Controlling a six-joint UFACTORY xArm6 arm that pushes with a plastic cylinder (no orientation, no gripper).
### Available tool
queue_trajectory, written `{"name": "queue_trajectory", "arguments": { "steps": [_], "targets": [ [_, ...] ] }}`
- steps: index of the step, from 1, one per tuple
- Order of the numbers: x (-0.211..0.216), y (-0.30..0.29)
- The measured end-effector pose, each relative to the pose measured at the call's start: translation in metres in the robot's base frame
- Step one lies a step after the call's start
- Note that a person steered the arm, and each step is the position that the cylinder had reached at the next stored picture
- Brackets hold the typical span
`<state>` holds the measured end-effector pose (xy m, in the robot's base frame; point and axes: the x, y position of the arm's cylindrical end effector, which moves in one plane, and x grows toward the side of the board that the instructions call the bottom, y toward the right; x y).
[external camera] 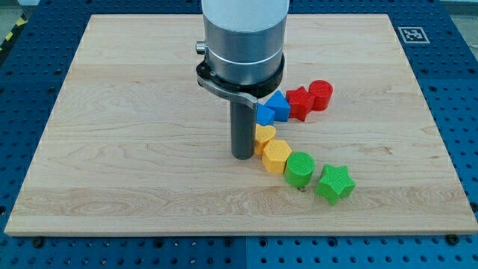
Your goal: Move the heart and the cube to the right side slightly
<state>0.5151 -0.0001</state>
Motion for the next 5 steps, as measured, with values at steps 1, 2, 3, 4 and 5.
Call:
{"name": "queue_trajectory", "arguments": {
  "steps": [1, 2, 3, 4, 5],
  "targets": [
    [-0.010, -0.014],
    [-0.031, -0.017],
    [-0.046, -0.025],
    [-0.049, -0.018],
    [-0.053, -0.013]
  ]
}}
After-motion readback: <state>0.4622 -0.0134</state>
